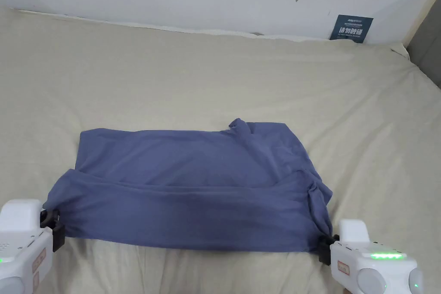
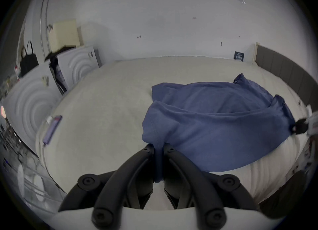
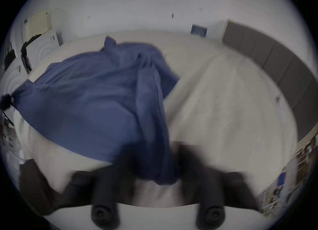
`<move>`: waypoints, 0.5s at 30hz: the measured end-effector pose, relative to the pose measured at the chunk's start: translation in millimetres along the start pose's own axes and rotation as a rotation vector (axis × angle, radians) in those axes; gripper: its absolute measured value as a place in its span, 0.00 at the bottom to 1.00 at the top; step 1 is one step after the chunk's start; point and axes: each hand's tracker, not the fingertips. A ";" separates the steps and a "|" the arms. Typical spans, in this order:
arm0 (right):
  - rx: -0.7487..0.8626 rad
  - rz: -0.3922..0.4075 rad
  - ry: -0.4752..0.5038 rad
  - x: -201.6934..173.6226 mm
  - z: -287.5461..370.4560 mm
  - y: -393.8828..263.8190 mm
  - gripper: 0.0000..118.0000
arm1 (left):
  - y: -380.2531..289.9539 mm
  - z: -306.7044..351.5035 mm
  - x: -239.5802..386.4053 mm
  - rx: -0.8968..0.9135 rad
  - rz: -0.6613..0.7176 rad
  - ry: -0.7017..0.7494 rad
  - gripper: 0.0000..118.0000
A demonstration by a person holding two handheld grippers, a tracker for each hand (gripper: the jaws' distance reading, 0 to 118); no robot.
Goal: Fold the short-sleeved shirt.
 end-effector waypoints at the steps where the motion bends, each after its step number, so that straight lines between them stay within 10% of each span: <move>1: 0.061 -0.012 -0.061 -5.6 6.8 1.2 0.09 | -2.3 -2.4 -4.4 -0.014 0.030 -0.006 0.08; 15: 0.120 0.093 -0.148 -38.1 117.3 -47.9 0.09 | -27.5 66.2 -35.5 -0.051 0.087 -0.092 0.07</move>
